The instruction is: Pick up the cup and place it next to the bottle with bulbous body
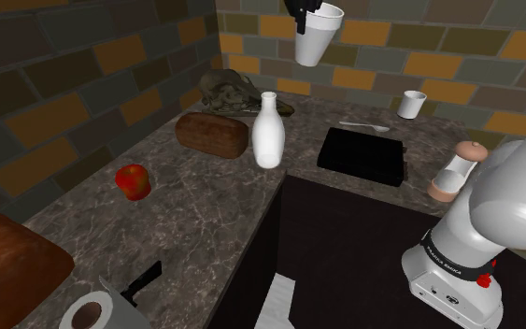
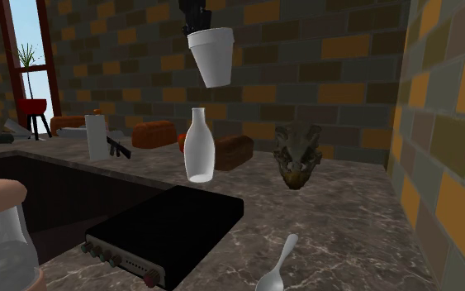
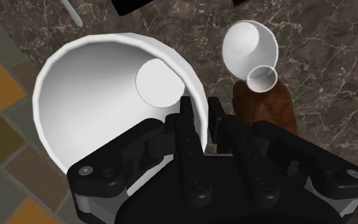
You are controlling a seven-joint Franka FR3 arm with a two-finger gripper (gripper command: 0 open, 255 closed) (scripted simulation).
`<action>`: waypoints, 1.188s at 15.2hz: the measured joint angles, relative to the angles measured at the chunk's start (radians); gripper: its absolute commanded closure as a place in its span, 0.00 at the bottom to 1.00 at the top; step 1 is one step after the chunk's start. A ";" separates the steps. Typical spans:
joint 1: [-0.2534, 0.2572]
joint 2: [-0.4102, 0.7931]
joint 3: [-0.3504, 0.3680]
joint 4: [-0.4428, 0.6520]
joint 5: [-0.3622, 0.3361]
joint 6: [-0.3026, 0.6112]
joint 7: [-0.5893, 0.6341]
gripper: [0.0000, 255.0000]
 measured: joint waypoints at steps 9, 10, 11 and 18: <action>0.096 0.066 0.129 0.093 -0.005 -0.065 0.217 1.00; 0.109 0.088 0.147 0.124 -0.009 -0.078 0.246 1.00; 0.121 0.109 0.160 0.148 -0.013 -0.086 0.269 1.00; 0.218 0.246 0.253 0.317 -0.051 -0.155 0.441 1.00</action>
